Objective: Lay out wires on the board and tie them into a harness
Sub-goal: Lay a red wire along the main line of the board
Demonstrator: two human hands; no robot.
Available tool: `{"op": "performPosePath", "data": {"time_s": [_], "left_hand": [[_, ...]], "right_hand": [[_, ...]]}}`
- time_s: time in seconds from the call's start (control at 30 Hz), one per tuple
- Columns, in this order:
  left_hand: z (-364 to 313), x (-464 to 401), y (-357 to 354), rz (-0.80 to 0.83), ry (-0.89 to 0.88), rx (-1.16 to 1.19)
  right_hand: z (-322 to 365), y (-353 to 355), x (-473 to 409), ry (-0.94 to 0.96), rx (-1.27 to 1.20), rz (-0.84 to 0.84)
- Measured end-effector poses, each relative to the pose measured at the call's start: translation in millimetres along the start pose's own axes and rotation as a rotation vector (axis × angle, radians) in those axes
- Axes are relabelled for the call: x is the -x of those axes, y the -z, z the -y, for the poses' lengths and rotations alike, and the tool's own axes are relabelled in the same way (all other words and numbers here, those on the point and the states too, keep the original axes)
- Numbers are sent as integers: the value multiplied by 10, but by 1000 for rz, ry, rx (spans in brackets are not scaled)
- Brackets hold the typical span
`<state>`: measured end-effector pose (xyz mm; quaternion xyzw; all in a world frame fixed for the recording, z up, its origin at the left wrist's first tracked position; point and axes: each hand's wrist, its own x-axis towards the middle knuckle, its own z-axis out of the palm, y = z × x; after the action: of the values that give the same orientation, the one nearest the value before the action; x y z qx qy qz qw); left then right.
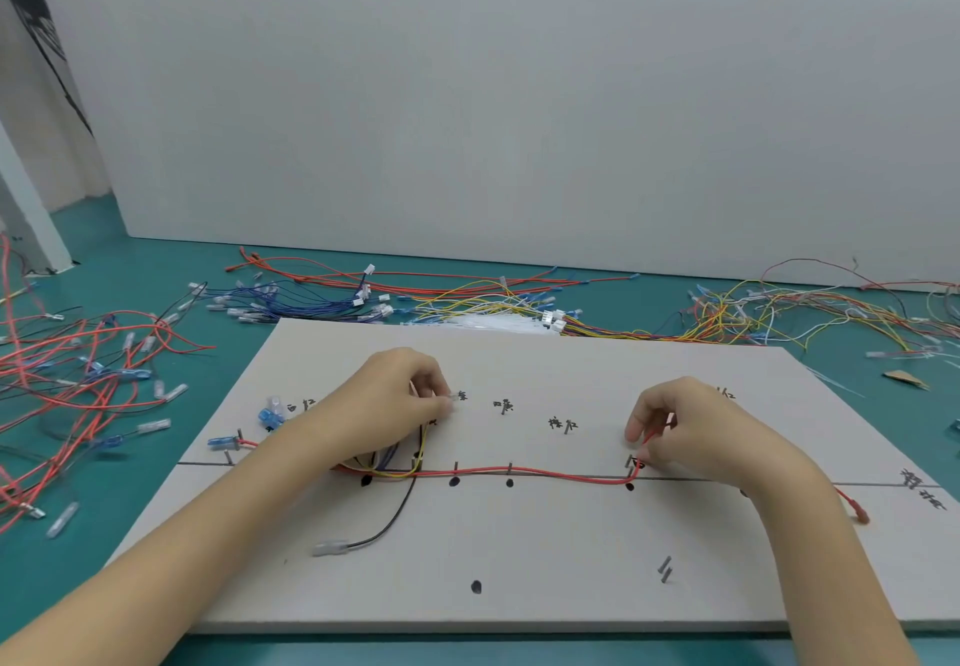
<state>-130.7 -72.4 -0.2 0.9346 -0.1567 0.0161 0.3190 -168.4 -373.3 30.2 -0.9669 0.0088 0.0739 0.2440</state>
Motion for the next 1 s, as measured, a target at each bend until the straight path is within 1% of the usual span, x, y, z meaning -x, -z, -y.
{"op": "performPosePath", "data": {"time_s": [0.1, 0.17, 0.23, 0.43, 0.6, 0.77, 0.9, 1.0], "left_hand": [[74, -46, 59, -12, 78, 141], [90, -77, 91, 15, 108, 171], [92, -93, 88, 21, 122, 155], [114, -48, 7, -58, 121, 188], [114, -20, 20, -55, 106, 211], [138, -25, 41, -135, 187, 159], [123, 4, 42, -172, 148, 88], [112, 21, 41, -178, 126, 118]], "right_hand": [[3, -1, -6, 13, -1, 5], [2, 2, -13, 18, -4, 5], [-11, 4, -14, 16, -5, 5], [-58, -14, -17, 16, -54, -2], [-70, -32, -33, 12, -57, -6], [-119, -30, -33, -16, -104, -30], [-185, -43, -8, -51, -182, -46], [-221, -83, 16, -36, -226, -75]]}}
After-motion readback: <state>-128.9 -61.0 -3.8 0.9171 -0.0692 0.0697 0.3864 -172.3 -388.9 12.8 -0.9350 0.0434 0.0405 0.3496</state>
